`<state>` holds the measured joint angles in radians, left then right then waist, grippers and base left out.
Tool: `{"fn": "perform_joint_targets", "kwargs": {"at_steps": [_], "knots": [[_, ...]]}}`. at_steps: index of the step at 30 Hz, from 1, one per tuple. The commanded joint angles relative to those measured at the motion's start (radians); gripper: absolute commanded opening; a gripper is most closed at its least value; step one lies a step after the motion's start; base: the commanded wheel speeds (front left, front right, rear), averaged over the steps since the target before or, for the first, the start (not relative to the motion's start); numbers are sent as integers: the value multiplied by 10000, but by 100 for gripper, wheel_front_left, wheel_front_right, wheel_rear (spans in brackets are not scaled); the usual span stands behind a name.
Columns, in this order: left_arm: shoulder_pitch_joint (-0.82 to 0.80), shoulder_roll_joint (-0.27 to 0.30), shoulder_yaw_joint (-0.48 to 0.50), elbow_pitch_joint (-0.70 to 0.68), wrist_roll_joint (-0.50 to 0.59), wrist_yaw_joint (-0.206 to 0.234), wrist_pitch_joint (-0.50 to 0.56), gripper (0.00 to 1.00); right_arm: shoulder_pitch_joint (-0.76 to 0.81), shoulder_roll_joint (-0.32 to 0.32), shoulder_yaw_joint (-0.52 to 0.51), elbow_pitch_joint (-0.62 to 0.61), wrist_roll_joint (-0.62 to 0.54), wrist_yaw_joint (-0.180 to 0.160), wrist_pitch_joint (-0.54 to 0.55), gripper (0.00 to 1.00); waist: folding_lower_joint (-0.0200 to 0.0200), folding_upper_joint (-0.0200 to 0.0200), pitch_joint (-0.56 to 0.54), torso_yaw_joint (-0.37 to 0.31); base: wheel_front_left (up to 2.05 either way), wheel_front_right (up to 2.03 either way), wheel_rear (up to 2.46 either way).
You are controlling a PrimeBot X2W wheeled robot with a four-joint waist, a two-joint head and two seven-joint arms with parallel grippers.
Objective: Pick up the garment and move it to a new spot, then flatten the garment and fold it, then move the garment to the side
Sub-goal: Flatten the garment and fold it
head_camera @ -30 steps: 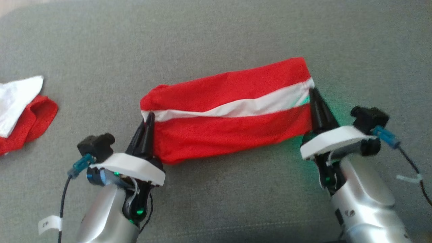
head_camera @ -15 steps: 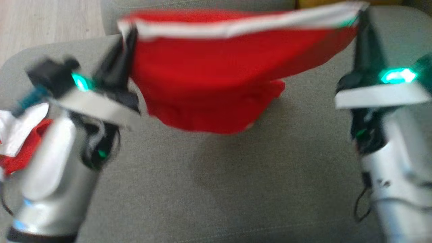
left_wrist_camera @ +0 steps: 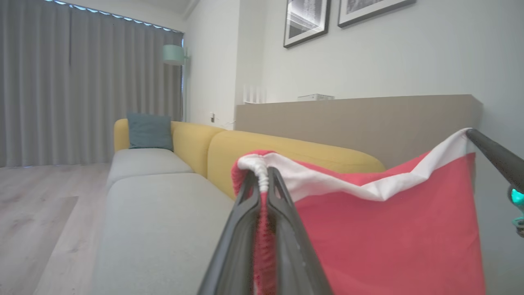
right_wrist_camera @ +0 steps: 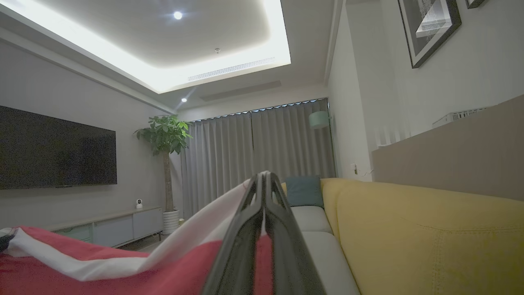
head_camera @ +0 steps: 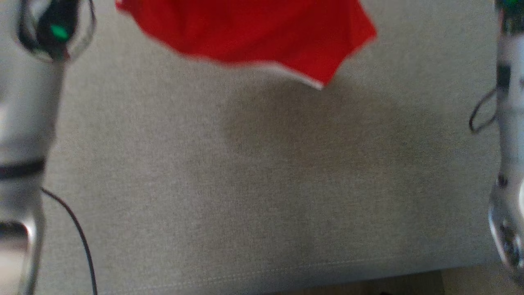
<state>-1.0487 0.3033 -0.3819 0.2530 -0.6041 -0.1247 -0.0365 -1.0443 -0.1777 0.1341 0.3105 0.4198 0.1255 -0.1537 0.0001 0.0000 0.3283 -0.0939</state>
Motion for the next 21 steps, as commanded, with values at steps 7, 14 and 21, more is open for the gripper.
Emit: {"fn": "perform_joint_targets", "kwargs": {"at_steps": [7,14,21], "knots": [[-3833,255,358,2454,907,-59,-2142,0,-3838,521,-735,2440,-1636,52,-1034,0,-1,0,2176,-46,0,0,0],[-3551,-304,701,2125,543,-59,-2248,0,-4177,741,-1645,1899,-1849,52,-1077,0,-1,0,2518,-131,0,0,0],[-143,-1025,257,2071,-520,-59,-2250,0,-994,567,-453,1356,-777,52,-1079,0,-1,0,2379,-204,0,0,0]]}}
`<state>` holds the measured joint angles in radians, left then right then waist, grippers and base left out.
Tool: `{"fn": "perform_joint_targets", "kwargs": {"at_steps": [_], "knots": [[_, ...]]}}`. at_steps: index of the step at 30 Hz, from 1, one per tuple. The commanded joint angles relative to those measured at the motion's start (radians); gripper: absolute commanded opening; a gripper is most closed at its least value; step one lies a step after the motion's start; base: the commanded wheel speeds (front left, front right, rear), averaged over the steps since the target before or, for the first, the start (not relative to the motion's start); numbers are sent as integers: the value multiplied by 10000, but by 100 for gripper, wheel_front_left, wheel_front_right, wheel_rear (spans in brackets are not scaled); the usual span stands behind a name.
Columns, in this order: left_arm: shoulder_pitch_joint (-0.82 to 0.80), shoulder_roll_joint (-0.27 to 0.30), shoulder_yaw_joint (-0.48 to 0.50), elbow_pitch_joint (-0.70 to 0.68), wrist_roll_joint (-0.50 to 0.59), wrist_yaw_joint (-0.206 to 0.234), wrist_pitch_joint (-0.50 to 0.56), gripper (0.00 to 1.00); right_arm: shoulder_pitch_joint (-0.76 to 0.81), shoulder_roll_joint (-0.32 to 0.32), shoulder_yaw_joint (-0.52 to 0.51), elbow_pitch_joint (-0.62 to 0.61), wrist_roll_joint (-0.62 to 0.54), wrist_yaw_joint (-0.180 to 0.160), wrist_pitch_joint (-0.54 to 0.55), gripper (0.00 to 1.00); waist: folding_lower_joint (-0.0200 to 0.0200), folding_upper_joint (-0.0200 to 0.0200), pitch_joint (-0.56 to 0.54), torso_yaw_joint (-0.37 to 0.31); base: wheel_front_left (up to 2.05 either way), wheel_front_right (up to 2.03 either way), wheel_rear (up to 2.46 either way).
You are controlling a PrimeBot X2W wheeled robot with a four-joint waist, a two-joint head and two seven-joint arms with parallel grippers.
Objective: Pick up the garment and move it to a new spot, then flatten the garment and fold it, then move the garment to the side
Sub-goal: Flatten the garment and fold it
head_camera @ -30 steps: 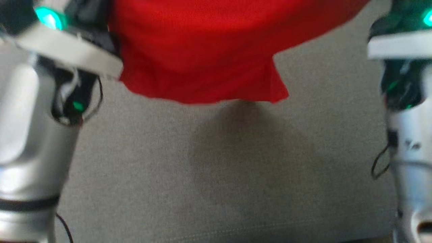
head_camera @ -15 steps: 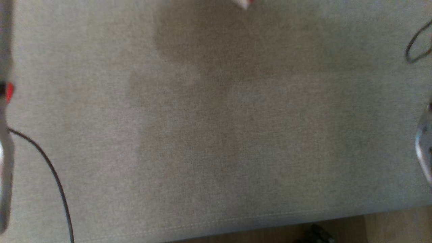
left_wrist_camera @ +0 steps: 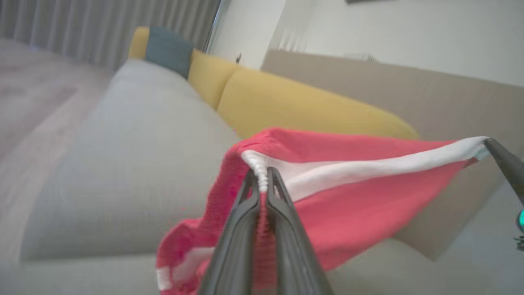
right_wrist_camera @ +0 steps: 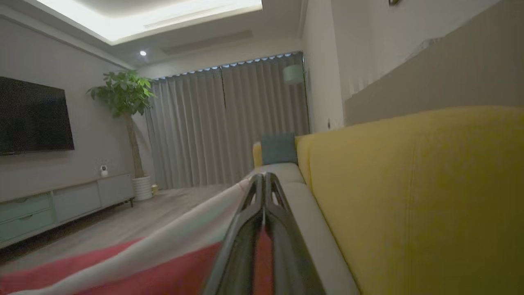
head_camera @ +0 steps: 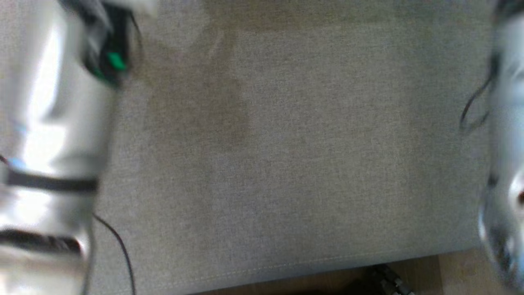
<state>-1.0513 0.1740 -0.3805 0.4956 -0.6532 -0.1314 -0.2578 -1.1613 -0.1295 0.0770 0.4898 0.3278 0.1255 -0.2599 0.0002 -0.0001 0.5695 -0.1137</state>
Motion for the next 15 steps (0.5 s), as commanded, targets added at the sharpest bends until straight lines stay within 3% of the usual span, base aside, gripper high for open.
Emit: {"fn": "perform_joint_targets", "kwargs": {"at_steps": [1,9,15], "knots": [[435,116,279,-358,-107,8,-38,0,733,46,208,-643,359,52,-17,0,-2,1,-107,-12,0,0,0],[4335,-629,1060,-898,1,8,-39,0,4863,-57,369,-2505,1689,52,-17,0,-2,1,-1227,-352,0,0,0],[6277,-952,1570,-1351,108,8,-39,0,7069,-143,581,-3040,2060,52,-18,0,-2,1,-2554,-480,0,0,0]]}}
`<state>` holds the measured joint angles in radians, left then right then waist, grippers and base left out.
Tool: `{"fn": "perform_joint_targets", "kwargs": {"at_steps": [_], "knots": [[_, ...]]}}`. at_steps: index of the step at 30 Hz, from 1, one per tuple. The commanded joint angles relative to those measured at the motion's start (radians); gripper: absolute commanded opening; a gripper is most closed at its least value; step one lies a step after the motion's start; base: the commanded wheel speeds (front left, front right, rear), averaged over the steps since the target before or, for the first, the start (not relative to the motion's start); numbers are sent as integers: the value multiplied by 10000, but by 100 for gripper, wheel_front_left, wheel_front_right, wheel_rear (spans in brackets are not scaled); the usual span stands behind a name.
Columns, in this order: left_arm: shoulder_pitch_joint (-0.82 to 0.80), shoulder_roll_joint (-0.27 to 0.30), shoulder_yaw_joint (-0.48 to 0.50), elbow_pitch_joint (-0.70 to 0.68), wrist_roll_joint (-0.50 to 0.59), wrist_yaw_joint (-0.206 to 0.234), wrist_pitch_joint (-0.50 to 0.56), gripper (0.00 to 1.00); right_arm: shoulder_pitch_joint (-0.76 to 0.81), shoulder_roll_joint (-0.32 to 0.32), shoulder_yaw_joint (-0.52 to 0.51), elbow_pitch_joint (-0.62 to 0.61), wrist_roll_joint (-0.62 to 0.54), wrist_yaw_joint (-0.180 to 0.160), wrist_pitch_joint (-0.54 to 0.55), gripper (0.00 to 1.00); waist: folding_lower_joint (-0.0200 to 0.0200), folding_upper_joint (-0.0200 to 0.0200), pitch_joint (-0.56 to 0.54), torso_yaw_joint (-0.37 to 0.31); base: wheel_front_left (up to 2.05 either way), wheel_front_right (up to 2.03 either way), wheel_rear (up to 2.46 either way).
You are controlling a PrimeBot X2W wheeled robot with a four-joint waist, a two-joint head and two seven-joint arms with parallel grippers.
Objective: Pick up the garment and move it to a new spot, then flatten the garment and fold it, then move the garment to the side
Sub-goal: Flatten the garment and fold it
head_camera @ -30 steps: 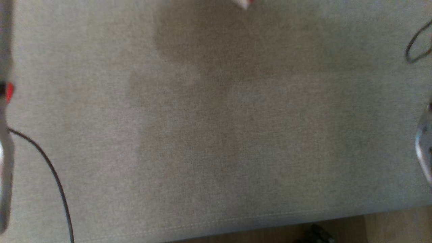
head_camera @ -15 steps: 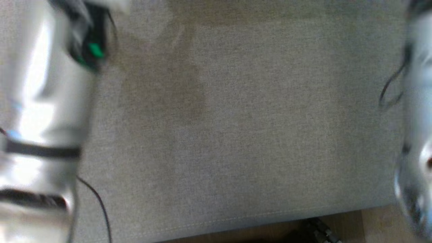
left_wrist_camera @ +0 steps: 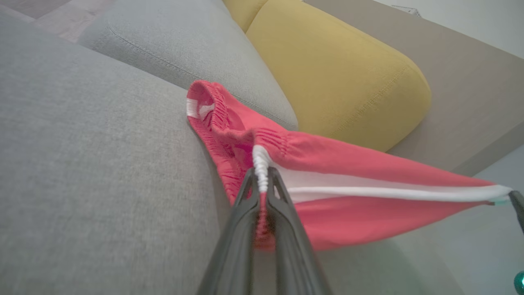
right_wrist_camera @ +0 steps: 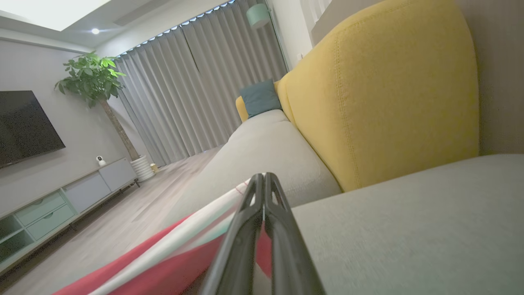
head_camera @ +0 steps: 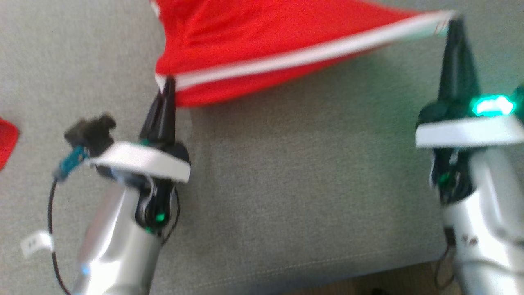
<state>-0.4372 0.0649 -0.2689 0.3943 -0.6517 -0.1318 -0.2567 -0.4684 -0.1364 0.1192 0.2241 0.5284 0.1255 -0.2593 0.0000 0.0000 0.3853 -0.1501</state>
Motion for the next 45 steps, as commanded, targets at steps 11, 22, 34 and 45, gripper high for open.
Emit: {"fn": "perform_joint_targets", "kwargs": {"at_steps": [11,22,34,45], "knots": [[3116,-125,711,-1154,8,12,-51,0,3038,-68,549,-244,356,52,146,0,0,0,-2792,-185,0,0,0],[3841,-144,52,-1811,-280,12,-51,0,3457,-311,231,-1311,-93,52,948,0,0,0,-2297,480,0,0,0],[597,-146,-343,-1227,-757,12,-51,0,-1801,-707,816,1861,-1382,52,1328,0,0,0,-73,1742,0,0,0],[-1783,-146,-838,-569,-1342,12,-51,0,-5542,-664,791,5718,-2480,52,623,0,0,0,1403,2386,0,0,0]]}}
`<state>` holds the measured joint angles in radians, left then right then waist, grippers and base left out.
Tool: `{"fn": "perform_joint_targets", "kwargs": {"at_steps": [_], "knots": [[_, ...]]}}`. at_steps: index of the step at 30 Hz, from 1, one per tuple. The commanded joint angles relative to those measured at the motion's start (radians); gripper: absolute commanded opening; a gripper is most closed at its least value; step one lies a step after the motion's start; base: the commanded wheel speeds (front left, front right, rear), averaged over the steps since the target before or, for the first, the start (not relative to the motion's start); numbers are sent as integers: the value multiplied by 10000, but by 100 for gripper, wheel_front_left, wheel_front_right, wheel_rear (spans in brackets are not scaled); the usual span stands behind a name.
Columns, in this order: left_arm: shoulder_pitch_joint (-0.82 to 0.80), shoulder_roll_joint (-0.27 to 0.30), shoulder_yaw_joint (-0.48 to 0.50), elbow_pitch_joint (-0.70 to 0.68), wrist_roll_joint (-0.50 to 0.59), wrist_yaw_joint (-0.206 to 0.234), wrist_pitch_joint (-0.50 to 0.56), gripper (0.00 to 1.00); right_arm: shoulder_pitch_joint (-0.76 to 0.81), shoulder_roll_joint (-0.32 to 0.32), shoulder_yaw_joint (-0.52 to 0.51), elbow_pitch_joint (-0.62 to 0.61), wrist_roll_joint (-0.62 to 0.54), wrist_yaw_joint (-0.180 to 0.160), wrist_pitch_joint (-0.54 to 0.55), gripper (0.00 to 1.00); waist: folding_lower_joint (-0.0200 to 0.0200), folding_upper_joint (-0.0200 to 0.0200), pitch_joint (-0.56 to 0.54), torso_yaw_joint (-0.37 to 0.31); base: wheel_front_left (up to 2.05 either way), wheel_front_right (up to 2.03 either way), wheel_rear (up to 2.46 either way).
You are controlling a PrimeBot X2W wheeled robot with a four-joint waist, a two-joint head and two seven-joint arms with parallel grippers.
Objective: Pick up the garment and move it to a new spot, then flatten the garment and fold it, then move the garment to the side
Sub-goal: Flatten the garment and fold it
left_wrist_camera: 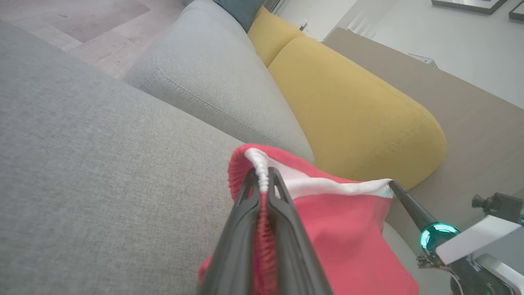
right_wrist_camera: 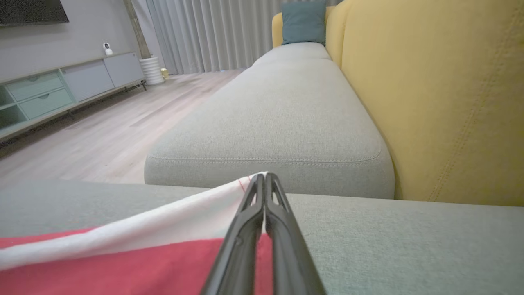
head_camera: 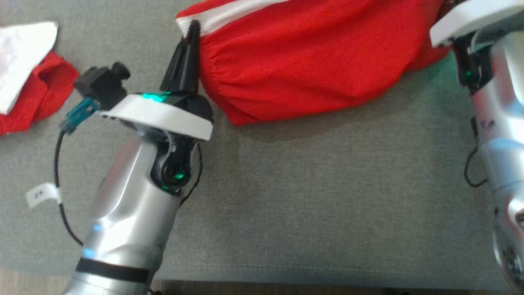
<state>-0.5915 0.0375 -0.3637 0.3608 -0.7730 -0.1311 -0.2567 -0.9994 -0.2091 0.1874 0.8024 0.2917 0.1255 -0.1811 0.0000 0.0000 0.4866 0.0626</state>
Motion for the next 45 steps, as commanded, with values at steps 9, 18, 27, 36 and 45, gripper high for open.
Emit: {"fn": "perform_joint_targets", "kwargs": {"at_steps": [9,18,27,36,45], "knots": [[-1057,128,-546,72,-395,125,-51,2,-1727,351,-16,1728,-759,52,-555,0,0,0,978,306,0,0,0],[-982,128,-283,18,183,756,-51,100,-2035,606,-560,2145,-984,52,-800,100,0,0,879,233,0,0,0],[35,128,61,-173,893,1583,-51,100,-1062,567,272,2518,-262,52,-615,100,0,0,204,44,0,0,0],[891,128,25,-301,1239,1734,-51,100,-406,250,1239,3346,480,52,426,100,0,0,-236,23,0,0,0],[1212,128,-71,-275,1432,1794,-51,100,125,444,1828,3825,1235,52,1539,41,0,0,-491,110,0,0,0]]}}
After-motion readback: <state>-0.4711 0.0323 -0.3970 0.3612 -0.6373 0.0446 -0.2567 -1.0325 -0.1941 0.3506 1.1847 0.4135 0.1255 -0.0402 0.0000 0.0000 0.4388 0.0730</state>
